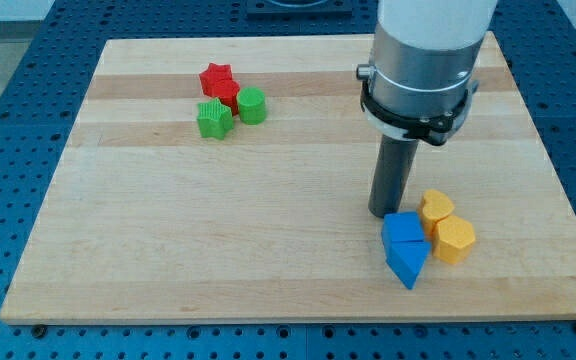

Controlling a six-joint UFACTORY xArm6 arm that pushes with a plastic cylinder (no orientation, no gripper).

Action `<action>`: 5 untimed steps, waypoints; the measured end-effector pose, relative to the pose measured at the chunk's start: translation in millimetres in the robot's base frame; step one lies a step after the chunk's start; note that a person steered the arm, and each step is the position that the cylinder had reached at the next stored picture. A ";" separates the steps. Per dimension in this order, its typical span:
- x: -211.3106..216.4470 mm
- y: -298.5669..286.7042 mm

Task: Move your arm towards the top center of the board

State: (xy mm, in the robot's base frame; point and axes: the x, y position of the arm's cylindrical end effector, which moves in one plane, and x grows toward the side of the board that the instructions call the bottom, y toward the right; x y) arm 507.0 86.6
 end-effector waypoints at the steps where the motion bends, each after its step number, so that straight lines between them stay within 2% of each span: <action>1: 0.0 -10.7; 3: -3.1 -30.2; 5: -62.9 -80.7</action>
State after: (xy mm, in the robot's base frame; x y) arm 444.2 5.9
